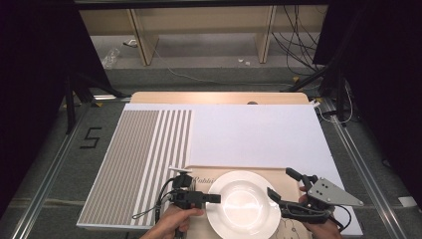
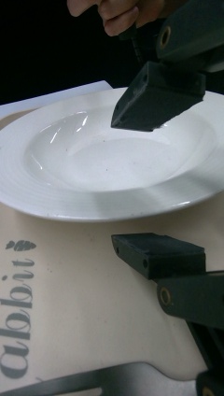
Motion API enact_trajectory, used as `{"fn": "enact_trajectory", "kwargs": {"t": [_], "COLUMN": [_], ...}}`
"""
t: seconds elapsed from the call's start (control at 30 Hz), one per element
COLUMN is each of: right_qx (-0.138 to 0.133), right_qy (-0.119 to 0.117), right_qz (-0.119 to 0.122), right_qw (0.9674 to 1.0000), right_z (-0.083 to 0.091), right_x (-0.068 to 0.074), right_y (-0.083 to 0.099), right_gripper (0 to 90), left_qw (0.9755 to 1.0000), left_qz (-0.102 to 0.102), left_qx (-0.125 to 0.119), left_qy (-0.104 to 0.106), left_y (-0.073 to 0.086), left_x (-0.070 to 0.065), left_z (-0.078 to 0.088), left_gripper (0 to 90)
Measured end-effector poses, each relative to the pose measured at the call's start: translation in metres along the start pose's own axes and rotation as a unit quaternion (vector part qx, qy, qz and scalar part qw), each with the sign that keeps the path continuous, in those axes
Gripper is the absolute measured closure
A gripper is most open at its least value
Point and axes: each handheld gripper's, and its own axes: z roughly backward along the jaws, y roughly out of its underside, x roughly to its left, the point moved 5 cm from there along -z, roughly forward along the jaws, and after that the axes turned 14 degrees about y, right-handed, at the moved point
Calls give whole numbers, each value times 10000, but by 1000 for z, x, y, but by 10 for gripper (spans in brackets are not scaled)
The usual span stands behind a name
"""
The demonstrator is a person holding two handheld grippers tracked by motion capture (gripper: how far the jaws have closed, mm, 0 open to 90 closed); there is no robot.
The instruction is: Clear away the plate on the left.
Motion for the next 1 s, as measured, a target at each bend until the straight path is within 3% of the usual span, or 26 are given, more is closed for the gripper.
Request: {"fn": "enact_trajectory", "kwargs": {"t": [0.23, 0.47, 0.57, 0.73, 1.0], "right_qx": [-4, -7, -10, -9, 6], "right_qy": [-12, -20, -21, -14, -15], "right_qz": [7, 18, 18, 28, 20], "right_qw": [10000, 10000, 10000, 10000, 10000], "right_z": [0, 0, 0, 0, 0], "right_x": [1, 1, 1, 1, 1], "right_y": [0, 0, 0, 0, 0], "right_gripper": [180, 180, 180, 180, 180], "left_qw": [9985, 9935, 9931, 9889, 9834], "left_qz": [-507, -1031, -1092, -1347, -1640], "left_qx": [-43, -79, -28, -102, -410], "left_qy": [-204, -471, -427, -615, -654], "left_y": [-3, -6, -6, -8, -12], "left_x": [-6, -12, -15, -19, -26], "left_z": [3, 9, 11, 17, 27], "left_gripper": [306, 268, 268, 238, 230]}}
